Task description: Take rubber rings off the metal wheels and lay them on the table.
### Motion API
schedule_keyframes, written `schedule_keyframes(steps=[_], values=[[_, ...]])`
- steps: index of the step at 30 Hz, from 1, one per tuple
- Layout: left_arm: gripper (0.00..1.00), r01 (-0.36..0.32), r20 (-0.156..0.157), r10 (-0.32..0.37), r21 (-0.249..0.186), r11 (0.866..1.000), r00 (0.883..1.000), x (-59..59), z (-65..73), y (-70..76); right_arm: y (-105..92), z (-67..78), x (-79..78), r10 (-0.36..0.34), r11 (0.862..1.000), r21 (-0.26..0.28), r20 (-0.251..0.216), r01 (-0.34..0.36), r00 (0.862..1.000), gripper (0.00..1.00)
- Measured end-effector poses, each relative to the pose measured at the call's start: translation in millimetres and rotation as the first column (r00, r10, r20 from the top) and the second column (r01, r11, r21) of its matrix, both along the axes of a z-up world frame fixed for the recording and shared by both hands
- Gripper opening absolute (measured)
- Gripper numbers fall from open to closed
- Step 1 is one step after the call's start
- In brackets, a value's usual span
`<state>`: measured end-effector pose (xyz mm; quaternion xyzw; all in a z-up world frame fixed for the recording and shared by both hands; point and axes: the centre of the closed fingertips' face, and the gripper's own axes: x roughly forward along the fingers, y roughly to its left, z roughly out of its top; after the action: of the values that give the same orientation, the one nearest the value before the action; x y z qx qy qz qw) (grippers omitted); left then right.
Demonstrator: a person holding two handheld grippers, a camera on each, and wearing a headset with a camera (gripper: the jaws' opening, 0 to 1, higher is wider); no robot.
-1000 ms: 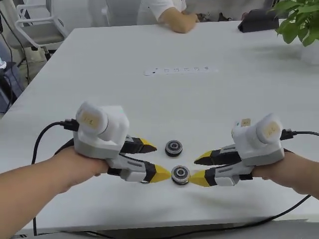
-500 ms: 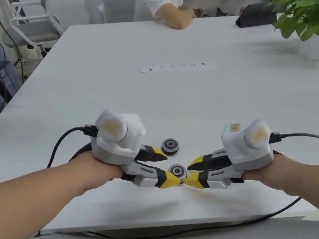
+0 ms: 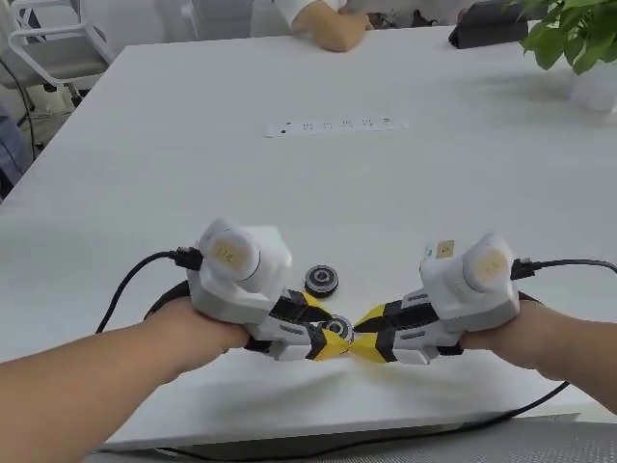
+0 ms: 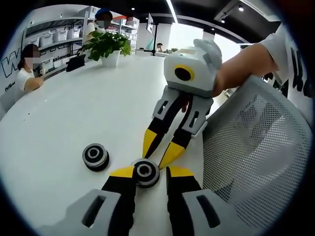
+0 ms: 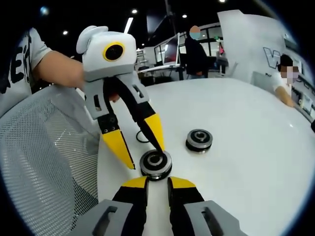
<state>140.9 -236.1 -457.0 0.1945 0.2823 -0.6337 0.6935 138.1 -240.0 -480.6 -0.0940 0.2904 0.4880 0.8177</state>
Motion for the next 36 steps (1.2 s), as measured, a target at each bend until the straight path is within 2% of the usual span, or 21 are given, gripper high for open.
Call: schedule_keyframes(steps=[4,7,11,14,15,17,19,25,32,36], values=[[0.17,-0.019,0.012,0.019,0.005,1.0,1.0,5.1,-2.2,1.3,0.4,0.0,0.4,0.003,1.0,-0.001,0.004,-0.003,1.0,0.13],[0.15,-0.007,0.024,0.007,0.008,1.0,1.0,3.5,-3.1,1.4,0.5,0.0,0.6,0.003,1.0,-0.001,0.006,-0.003,1.0,0.13],[0.14,0.027,0.083,-0.028,0.014,1.0,0.996,3.3,-4.3,-2.9,0.8,-0.2,1.6,0.002,1.0,0.0,0.008,-0.002,1.0,0.11],[0.11,0.019,0.098,-0.02,0.018,1.0,0.995,4.3,-4.5,-1.3,1.1,-0.4,1.5,0.002,1.0,0.004,0.006,-0.002,1.0,0.11],[0.1,0.004,0.088,-0.005,0.011,1.0,0.996,5.3,-4.2,-0.7,1.1,-0.4,1.3,0.001,1.0,0.008,0.003,-0.001,1.0,0.11],[0.07,-0.004,0.09,0.003,0.003,1.0,0.996,7.0,-4.1,0.4,1.0,-0.5,1.7,0.0,1.0,0.009,0.002,0.0,1.0,0.11],[0.07,0.009,0.108,-0.009,0.0,1.0,0.994,6.4,-3.5,0.5,1.1,-0.4,1.7,-0.008,1.0,0.014,-0.006,0.008,1.0,0.11],[0.07,0.01,0.129,-0.009,-0.008,1.0,0.992,5.8,-2.6,0.5,1.0,-0.5,1.4,-0.028,0.999,0.028,-0.033,0.029,0.999,0.1],[0.07,-0.003,0.133,0.006,-0.02,1.0,0.991,6.3,-2.6,0.9,0.9,-0.5,0.7,-0.037,0.999,0.027,-0.046,0.039,0.998,0.08],[0.07,0.005,0.156,-0.002,-0.015,1.0,0.988,5.9,-3.1,0.9,-0.8,-1.2,-1.5,-0.034,0.999,0.0,-0.036,0.034,0.999,0.0]])
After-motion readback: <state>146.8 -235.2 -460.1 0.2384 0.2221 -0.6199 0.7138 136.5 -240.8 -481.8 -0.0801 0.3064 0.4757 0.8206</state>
